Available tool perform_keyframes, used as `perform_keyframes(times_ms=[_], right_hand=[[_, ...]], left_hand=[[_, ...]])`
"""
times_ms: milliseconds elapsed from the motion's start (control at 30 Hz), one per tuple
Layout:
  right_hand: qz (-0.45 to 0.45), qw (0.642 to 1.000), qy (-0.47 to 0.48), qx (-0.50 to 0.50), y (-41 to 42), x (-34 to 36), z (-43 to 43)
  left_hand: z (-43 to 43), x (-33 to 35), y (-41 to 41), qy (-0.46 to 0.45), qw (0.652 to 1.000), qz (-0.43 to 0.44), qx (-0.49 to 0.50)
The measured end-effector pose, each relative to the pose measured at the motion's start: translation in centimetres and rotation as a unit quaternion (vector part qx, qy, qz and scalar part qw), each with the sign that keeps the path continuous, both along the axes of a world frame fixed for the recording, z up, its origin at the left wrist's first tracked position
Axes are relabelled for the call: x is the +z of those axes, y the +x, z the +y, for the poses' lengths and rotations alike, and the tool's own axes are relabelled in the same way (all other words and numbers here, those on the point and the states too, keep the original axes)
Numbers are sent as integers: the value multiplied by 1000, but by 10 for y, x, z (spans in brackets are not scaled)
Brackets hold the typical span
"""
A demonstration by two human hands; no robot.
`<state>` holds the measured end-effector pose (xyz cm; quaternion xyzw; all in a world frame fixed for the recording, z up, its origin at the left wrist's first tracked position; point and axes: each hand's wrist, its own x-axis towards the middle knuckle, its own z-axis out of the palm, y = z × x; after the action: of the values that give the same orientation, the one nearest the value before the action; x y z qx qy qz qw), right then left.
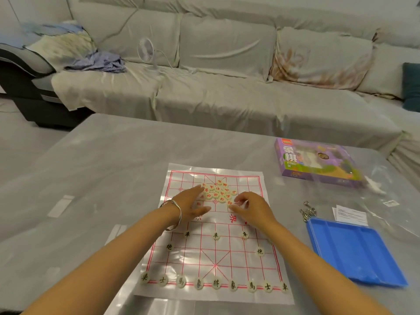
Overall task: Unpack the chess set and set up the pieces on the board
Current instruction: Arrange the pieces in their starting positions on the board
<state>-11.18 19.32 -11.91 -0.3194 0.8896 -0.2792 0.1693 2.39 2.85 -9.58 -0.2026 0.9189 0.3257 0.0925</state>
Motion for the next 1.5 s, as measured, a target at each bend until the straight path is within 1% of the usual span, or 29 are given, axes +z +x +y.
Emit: perform_keyframes(times_ms=[133,200,267,400,467,567,633,700,767,833,867,1033,1233,1367,1500], right_hand=[[37,999,-13,-25,0,-15,-16],[47,999,-16,-17,-3,-18,-16],[36,999,-23,-5,-11,-14,-16],[-10,994,-109,-19,-39,4,-29],[-26,991,-131,-13,-51,13,-42],[-32,993,-117,12,-66,16,-69],[-29,995,-93,30,-73,12,-87],[-31,996,-66,47,-77,6,-101],[-33,997,-22,74,-79,2,-109],[-39,995,12,95,-82,0,-112],[-46,994,15,97,-83,-1,-112],[-80,993,-14,84,-86,-3,-113],[-71,995,-26,69,-83,-7,-112],[-52,997,-22,60,-83,-9,-111],[-46,996,-46,57,-82,-13,-108]], left_hand=[[-14,-7,-20,26,1000,11,12],[-23,-11,-24,25,1000,15,10],[-31,-15,-30,20,999,27,10],[-30,-23,-50,55,997,49,-12],[-27,-27,-59,64,996,57,-11],[-32,-30,-65,88,992,82,23],[-41,-32,-65,62,994,88,37],[-54,-37,-62,3,998,64,25],[-67,-43,-59,-45,999,21,-4],[-71,-45,-60,-46,998,11,-31],[-72,-44,-61,-38,998,13,-38],[-75,-45,-63,-20,999,0,-39],[-74,-46,-63,-17,999,0,-32],[-71,-44,-64,-39,998,8,-44],[-67,-45,-61,-58,997,29,-42]])
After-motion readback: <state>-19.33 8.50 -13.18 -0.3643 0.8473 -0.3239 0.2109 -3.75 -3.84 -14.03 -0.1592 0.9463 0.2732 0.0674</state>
